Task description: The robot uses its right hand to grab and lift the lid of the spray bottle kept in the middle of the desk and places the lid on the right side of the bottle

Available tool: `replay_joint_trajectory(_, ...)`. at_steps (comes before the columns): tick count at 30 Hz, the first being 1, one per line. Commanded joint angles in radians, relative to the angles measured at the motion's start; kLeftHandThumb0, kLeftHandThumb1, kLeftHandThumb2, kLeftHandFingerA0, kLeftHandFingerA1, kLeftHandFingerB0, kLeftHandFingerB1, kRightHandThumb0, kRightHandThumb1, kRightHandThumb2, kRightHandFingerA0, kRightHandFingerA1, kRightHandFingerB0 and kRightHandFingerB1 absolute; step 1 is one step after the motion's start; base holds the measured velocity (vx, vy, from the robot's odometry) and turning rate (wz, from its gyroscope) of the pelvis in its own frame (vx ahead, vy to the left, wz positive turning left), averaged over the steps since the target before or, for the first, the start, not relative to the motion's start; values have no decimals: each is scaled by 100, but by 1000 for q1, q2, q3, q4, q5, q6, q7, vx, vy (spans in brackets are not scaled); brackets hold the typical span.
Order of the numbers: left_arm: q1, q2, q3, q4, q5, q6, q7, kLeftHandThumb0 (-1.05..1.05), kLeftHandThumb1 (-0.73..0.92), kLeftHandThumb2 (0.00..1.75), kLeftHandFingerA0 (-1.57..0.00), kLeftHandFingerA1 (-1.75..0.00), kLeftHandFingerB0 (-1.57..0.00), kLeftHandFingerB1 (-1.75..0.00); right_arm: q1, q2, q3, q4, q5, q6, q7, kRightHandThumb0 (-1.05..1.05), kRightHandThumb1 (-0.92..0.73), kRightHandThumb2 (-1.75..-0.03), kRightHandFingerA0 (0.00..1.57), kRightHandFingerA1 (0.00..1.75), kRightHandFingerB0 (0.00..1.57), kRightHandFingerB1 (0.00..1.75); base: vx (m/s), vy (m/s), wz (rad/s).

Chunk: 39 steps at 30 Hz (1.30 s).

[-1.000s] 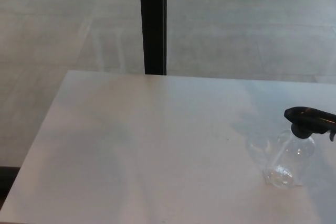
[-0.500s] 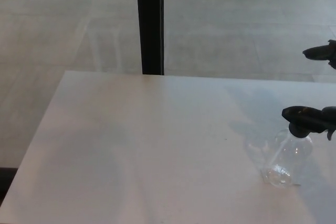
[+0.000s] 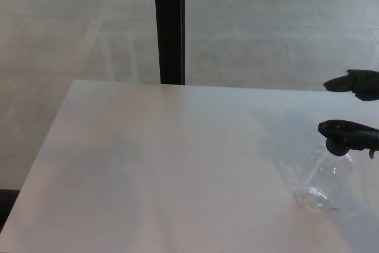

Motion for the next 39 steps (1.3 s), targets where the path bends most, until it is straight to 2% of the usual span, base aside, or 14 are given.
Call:
replay_joint_trajectory(1,-2,14,0,23,-2,-40,-3,-73,77,63,-60,-48,-44,-37,-21,-19,38,-10,-66,43,67,-90,-82,-65,20,43,18,27,0,0,0)
replay_joint_trajectory(5,-6,17,-4,26,0,-44,-2,-73,77,63,-60,-47,-44,-37,-42,-45,80,-3,-135,55,103,-89,-64,-104,17,54,6,38,0,0,0)
replay_joint_trajectory(6,-7,19,-7,31,2,-46,-5,-75,77,64,-59,-47,-44,-36,-48,-53,91,-8,-147,71,121,-88,-80,-66,20,44,13,26,0,0,0)
replay_joint_trajectory(7,-12,22,-8,42,2,-42,-6,-74,78,64,-58,-46,-42,-36,-52,-60,103,-11,-154,84,142,-87,-60,-99,13,50,6,37,0,0,0)
replay_joint_trajectory(10,-17,23,-9,58,3,-53,-7,-72,78,64,-61,-49,-43,-36,-62,-73,157,-13,-240,102,149,-83,-70,-62,20,43,14,27,0,0,0)
replay_joint_trajectory(14,1,18,-16,35,7,-57,-9,-73,78,64,-57,-47,-41,-36,-48,-61,207,-5,-372,107,78,-69,-54,-86,25,57,13,40,0,0,0)
replay_joint_trajectory(23,11,4,-2,1,-15,-38,-5,-72,77,63,-58,-48,-42,-37,-1,-4,204,13,-518,37,-200,-49,-57,-93,99,124,28,49,0,0,0)
replay_joint_trajectory(24,9,6,-8,8,-4,-55,-4,-71,62,101,-50,-59,-35,-51,3,5,198,14,-516,28,-226,-46,-61,-96,111,136,35,53,0,0,0)
replay_joint_trajectory(30,8,0,-5,11,-4,-75,0,-71,66,104,-50,-60,-35,-51,33,42,165,29,-519,-58,-390,-28,-73,-66,88,170,62,44,0,0,0)
replay_joint_trajectory(32,9,-2,-4,9,-4,-75,5,-72,82,64,-58,-48,-44,-37,36,47,156,29,-518,-80,-420,-26,-70,-67,89,170,67,46,0,0,0)
replay_joint_trajectory(33,13,-2,-4,3,-3,-73,5,-72,66,105,-50,-60,-34,-51,35,48,155,29,-518,-80,-420,-26,-71,-67,87,171,68,46,0,0,0)
replay_joint_trajectory(34,15,-3,-4,0,-4,-71,6,-73,83,64,-57,-48,-43,-38,34,52,151,29,-517,-84,-429,-25,-72,-68,87,172,71,47,0,0,0)
replay_joint_trajectory(36,23,-9,-3,-12,-7,-76,0,-78,69,106,-50,-60,-38,-52,28,53,147,34,-520,-99,-444,-26,-73,-67,92,171,81,52,0,0,0)
replay_joint_trajectory(39,22,-11,2,-14,-13,-69,1,-76,84,66,-59,-50,-43,-38,25,60,129,45,-506,-127,-475,-27,-69,-64,91,173,91,70,0,0,0)
